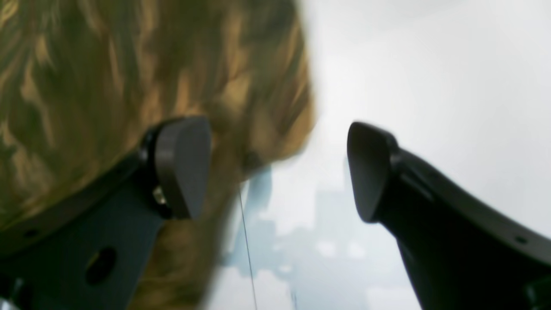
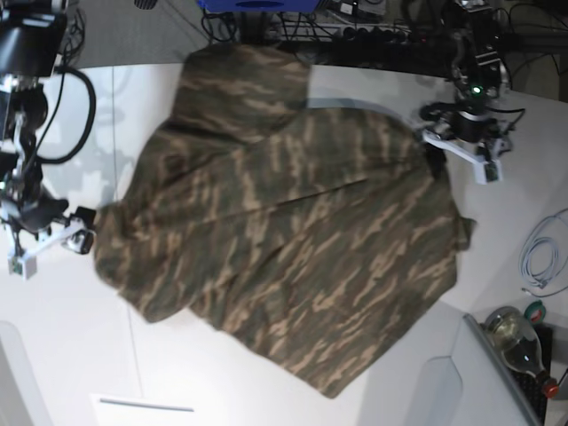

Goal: Layout the t-shirt on the table in an organized manner, then fold the t-shirt properly
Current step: 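Grasp the shirt edges with both grippers and drag them apart to smooth, then grasp the shirt corner with the right gripper and tug it outward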

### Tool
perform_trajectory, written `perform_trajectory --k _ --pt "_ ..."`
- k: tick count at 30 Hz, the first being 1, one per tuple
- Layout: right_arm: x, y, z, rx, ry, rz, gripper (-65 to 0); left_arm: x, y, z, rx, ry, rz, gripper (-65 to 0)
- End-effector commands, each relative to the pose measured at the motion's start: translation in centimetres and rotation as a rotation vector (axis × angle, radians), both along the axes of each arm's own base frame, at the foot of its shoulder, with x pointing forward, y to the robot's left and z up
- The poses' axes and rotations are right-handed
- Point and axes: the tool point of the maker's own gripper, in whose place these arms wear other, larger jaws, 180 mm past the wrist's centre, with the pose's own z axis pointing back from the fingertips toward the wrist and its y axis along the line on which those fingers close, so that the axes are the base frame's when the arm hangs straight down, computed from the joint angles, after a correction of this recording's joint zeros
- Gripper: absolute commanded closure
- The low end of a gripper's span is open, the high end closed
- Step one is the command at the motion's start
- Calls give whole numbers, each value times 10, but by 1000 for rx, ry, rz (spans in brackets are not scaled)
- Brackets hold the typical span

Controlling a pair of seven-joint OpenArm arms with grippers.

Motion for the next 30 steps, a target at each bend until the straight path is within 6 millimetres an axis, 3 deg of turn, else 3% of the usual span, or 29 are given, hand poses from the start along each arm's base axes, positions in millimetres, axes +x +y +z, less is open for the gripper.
perform_trajectory --k 1,4,9,12,16,17,19,22,24,25,30 --pt "10 4 23 -6 -86 16 -465 16 4 18 -4 -74 8 -500" --pt "-7 14 18 2 -80 26 -465 25 21 33 -29 -129 41 -500" --pt "-27 23 9 12 -47 51 -465 27 -1 27 -87 -42 -18 -500" --pt "-56 59 13 60 -34 167 -465 23 -6 25 -108 -35 -8 -500" --pt "-84 98 -12 106 68 313 -453 25 0 50 -93 -103 17 -487" --pt "-90 108 -19 118 90 344 -425 26 2 59 -86 -125 22 -457" --pt "-98 128 -30 142 123 404 -321 30 10 77 -61 -168 30 -334" --pt "-98 158 -35 167 140 489 -122 29 30 96 -21 -211 71 -21" --pt "-98 171 -47 183 174 521 -14 27 42 105 -2 -232 102 0" --pt "-96 174 -54 189 195 531 0 28 49 109 2 -244 120 0" --pt "-89 174 -92 213 312 523 -15 11 96 109 48 -224 216 0"
